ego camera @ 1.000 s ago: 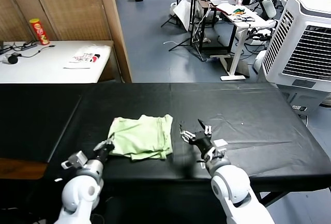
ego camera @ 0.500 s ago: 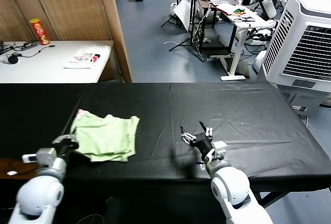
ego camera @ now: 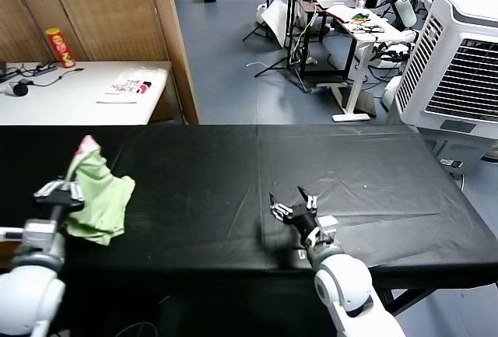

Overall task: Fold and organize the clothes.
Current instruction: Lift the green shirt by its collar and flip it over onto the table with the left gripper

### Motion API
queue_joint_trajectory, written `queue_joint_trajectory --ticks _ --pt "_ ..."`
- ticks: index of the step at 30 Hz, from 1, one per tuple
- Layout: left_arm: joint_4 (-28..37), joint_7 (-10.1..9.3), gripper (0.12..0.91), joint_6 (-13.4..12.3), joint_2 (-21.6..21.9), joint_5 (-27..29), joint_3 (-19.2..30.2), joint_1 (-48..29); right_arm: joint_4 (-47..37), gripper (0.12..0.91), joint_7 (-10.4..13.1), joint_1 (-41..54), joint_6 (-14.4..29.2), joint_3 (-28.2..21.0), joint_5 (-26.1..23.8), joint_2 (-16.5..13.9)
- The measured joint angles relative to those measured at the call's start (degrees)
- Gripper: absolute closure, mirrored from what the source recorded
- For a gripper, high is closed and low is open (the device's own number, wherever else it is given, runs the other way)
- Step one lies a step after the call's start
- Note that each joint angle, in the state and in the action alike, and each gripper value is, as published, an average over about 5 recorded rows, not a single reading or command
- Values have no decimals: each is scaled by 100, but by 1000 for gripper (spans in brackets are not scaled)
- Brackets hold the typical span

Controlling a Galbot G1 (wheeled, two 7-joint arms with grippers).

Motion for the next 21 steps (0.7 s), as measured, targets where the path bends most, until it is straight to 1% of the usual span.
queue_joint_trajectory --ticks 3,7,9,11,12,15,16,18,19,21 --pt "67 -51 876 -56 -282 76 622 -120 38 227 -22 -74 0 27 16 -6" --pt "408 -116 876 -95 -770 101 1505 -329 117 227 -65 -176 -20 71 144 -37" --pt "594 -95 876 -114 -1050 116 1878 -393 183 227 -83 -230 -57 99 298 -83" --pt "702 -9 863 -122 -1293 137 2180 -407 240 227 -100 -268 -108 123 480 -139" --pt "723 46 840 -121 -1384 140 2302 -402 260 227 -109 -279 -137 129 576 -169" --pt "683 194 711 -131 -1532 52 2553 -382 275 227 -134 -270 -236 102 836 -230" --pt "646 232 644 -147 -1555 -2 2600 -378 269 227 -134 -256 -273 82 918 -235" --pt "550 299 544 -199 -1576 -93 2645 -381 243 227 -117 -208 -353 28 1094 -223" --pt "501 334 476 -237 -1577 -122 2652 -386 224 227 -101 -176 -390 -2 1186 -210" --pt "427 389 379 -326 -1565 -134 2637 -408 172 227 -45 -97 -460 -69 1371 -172"
